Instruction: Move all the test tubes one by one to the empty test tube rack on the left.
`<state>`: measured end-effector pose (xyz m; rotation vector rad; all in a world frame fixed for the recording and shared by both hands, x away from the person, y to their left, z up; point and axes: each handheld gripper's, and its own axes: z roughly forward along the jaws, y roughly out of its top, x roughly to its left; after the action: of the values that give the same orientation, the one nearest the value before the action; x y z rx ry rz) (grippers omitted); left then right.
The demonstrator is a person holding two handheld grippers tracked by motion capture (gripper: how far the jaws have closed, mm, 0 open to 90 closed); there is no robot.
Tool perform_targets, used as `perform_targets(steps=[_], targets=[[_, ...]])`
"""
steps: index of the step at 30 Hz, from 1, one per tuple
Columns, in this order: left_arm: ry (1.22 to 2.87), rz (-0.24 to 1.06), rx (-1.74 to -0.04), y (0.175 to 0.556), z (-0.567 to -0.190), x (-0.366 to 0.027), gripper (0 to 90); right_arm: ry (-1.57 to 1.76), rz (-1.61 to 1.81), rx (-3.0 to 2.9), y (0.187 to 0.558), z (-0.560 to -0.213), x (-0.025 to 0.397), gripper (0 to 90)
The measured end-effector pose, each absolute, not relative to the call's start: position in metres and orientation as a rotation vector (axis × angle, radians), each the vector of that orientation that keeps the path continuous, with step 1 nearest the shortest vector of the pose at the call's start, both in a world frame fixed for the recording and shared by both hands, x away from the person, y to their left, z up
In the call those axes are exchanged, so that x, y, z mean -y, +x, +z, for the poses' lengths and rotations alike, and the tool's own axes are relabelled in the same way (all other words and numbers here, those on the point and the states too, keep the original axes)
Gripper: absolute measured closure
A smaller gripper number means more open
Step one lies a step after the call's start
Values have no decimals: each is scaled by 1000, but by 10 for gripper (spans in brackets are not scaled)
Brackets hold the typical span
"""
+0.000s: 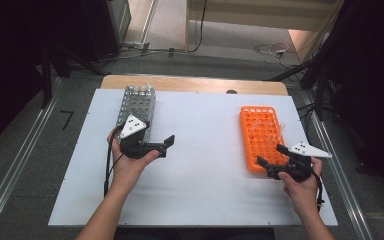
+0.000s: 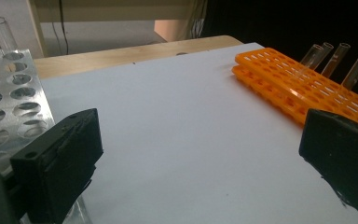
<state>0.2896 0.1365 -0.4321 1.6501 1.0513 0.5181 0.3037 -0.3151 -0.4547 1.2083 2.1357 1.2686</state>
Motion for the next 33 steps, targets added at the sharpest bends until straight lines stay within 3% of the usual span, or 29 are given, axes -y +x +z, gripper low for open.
perform_targets(steps=[6, 12, 13, 26, 33], targets=[[1619, 508, -1048, 273, -436, -137, 0, 1348, 1238, -2049, 317, -456, 321, 384], [1645, 484, -1028, 263, -438, -132, 0, 1362, 1092, -2051, 323, -462, 316, 521], [1646, 483, -1025, 263, -438, -132, 0, 1355, 1069, -2047, 324, -464, 315, 576], [1645, 474, -1011, 259, -437, -126, 0, 1334, 1087, -2007, 329, -472, 310, 730], [1638, 471, -1014, 259, -437, -127, 0, 1332, 1113, -1988, 328, -469, 313, 741]])
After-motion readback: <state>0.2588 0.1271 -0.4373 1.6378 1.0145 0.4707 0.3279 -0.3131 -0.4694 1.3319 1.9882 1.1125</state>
